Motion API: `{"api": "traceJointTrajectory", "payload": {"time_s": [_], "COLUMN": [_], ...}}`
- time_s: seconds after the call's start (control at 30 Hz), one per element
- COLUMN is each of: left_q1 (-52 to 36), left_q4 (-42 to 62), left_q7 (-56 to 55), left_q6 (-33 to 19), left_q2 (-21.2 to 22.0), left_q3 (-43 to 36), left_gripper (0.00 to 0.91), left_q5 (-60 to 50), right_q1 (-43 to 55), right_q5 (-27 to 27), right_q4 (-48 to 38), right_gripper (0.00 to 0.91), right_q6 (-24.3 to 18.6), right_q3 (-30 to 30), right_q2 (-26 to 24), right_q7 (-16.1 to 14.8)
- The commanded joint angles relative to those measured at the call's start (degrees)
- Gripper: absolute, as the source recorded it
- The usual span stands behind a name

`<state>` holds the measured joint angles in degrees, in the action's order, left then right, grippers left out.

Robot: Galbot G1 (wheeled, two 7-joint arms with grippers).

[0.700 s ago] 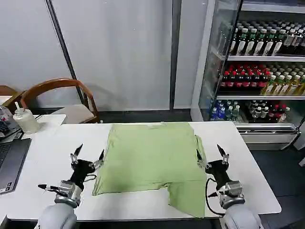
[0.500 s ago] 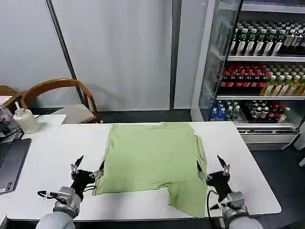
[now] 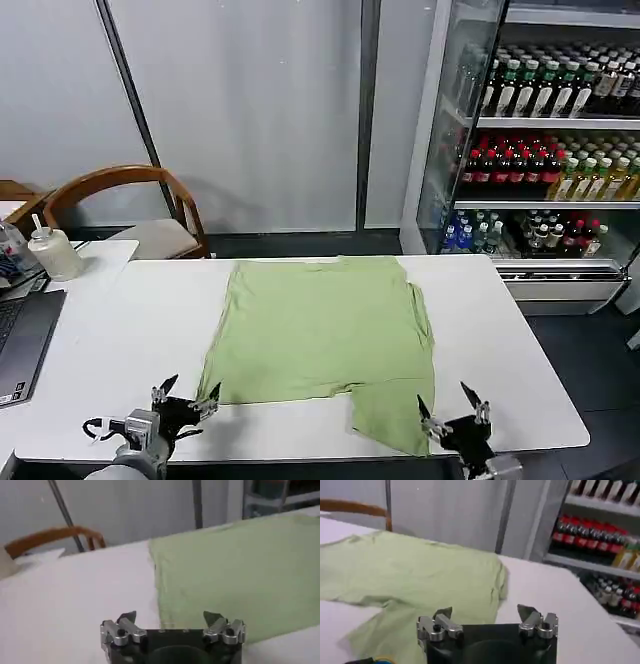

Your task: Fold and organize the clothes.

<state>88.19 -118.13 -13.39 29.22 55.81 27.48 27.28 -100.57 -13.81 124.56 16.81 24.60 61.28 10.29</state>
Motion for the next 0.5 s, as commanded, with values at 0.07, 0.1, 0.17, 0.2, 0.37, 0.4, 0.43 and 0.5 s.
{"api": "traceJointTrajectory", "payload": {"time_s": [0.07,0.1,0.17,0.2,0.37,0.4,0.43,0.5], "left_q1": [0.5,0.5,0.8,0.9,0.4,0.3,0.1,-0.3], "left_q4": [2.6,2.6,2.2,1.9,2.6,3.0,3.4,4.3], "left_q7": [-0.9,-0.9,-0.8,-0.7,-0.5,-0.4,-0.4,-0.4], "left_q6": [3.7,3.7,3.7,3.7,3.8,3.8,3.8,3.7], "left_q2": [-0.4,-0.5,-0.7,-0.9,-1.1,-1.1,-1.1,-1.0], "left_q3": [1.1,1.4,1.7,1.7,1.4,1.3,1.3,1.2], "left_gripper": [0.907,0.907,0.907,0.907,0.907,0.907,0.907,0.907], "left_q5": [3.9,4.4,4.5,4.1,4.0,3.8,3.7,3.7], "right_q1": [-2.7,-2.8,-2.6,-2.5,-3.2,-3.2,-3.1,-3.1], "right_q5": [0.2,0.4,0.5,0.4,0.2,0.2,0.1,-0.2], "right_q4": [-0.3,-0.4,-0.8,-1.0,-0.7,-0.7,-0.8,-0.8], "right_gripper": [0.907,0.907,0.907,0.907,0.907,0.907,0.907,0.907], "right_q6": [1.3,1.3,1.4,1.4,1.9,2.0,2.2,2.5], "right_q3": [-0.3,-0.5,-0.5,-0.3,-0.2,-0.2,-0.4,-0.6], "right_q2": [0.1,0.3,0.3,0.3,0.2,0.1,0.1,0.1], "right_q7": [0.0,0.1,0.0,0.0,-0.1,0.0,-0.1,-0.3]}}
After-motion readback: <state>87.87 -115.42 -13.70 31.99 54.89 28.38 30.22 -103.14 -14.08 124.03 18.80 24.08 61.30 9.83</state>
